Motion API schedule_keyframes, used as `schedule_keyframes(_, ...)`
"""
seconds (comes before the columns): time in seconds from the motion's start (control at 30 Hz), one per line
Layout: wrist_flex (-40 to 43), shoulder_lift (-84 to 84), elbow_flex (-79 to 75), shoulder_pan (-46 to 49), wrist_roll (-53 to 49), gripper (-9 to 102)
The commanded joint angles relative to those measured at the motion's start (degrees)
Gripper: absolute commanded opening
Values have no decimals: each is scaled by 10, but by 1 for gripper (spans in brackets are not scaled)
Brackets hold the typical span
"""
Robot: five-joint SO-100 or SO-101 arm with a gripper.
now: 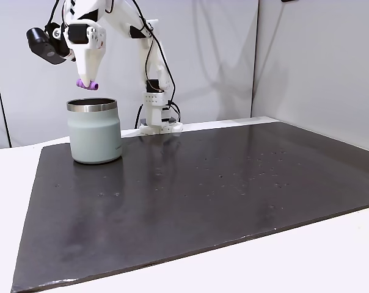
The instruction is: Grasp a pengrip and put it in the cup.
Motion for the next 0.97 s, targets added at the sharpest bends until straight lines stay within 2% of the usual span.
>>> schedule_keyframes(0.0, -2, 4, -30, 4, -12, 7)
schedule_keyframes(0.1, 1, 3, -30, 4, -11, 22)
schedule_keyframes(0.2, 1, 3, -30, 4, -10, 31)
schedule_keyframes(0.93, 4, -1, -29, -1, -5, 32)
